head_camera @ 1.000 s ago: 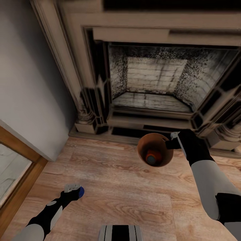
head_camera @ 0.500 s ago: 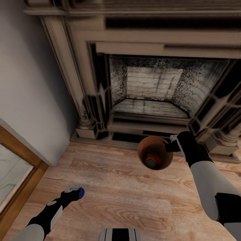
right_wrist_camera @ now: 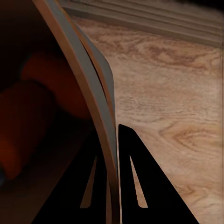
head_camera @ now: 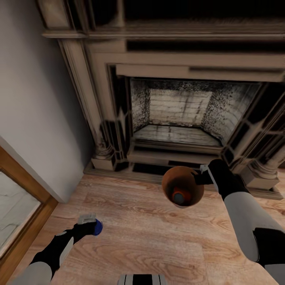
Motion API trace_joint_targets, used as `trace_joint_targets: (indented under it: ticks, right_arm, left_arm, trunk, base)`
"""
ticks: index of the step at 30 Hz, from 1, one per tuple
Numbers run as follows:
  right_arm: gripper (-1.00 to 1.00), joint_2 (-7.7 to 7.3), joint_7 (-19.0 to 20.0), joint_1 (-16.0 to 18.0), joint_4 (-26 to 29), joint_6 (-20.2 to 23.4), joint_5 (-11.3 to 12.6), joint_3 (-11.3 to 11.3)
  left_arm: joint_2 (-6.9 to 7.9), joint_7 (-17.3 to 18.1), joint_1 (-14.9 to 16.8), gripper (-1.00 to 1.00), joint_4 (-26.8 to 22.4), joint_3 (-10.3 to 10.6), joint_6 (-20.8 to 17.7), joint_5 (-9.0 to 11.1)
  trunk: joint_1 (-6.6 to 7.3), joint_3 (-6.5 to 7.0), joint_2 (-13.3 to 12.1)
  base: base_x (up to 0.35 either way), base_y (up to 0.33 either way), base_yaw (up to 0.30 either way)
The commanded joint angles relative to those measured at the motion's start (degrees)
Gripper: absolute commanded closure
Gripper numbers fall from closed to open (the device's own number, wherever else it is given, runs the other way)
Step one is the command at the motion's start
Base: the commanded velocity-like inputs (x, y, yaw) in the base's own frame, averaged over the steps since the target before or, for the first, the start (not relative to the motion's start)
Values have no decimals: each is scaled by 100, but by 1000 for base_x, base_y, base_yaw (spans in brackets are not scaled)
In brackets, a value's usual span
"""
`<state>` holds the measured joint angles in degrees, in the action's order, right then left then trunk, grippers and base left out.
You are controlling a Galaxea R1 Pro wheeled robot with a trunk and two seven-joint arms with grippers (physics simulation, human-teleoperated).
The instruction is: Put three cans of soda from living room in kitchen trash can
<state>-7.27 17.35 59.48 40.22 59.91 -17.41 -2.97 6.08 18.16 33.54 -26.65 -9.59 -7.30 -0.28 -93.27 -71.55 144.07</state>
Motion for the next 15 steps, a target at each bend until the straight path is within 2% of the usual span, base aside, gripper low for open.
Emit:
trace_joint_targets:
  ticks: [1, 6, 8, 9, 12, 15]
  right_arm:
    - [100, 0, 22, -12, -5, 9, 89, -4]
    - [100, -31, 93, -152, -18, 9, 96, -6]
    - [100, -25, 127, -184, -21, 9, 99, -2]
    - [100, -5, 317, -262, -22, 9, 98, 94]
    - [100, 14, 379, -306, -23, 9, 104, 241]
    - [100, 24, 387, -320, -23, 9, 105, 265]
  left_arm:
    - [3, 61, -4, 100, -150, 4, -156, -8]
    - [16, 234, -21, 100, -924, 23, -799, -7]
    - [16, 412, -22, 100, -1253, 25, -1031, -7]
    - [16, 789, -33, 100, -2217, 26, -1620, 4]
    - [25, 881, -36, 100, -2488, 27, -1805, 9]
    - [34, 998, -34, 100, -2534, 28, -1902, 6]
  trunk:
    - [2, 23, -2]
    - [15, 134, -8]
    - [20, 178, -11]
    - [23, 200, -12]
    - [31, 267, -16]
    - [39, 333, -20]
  base:
    - [0, 0, 0]
    - [0, 0, 0]
    - [0, 0, 0]
    - [0, 0, 0]
    - [0, 0, 0]
    - [0, 0, 0]
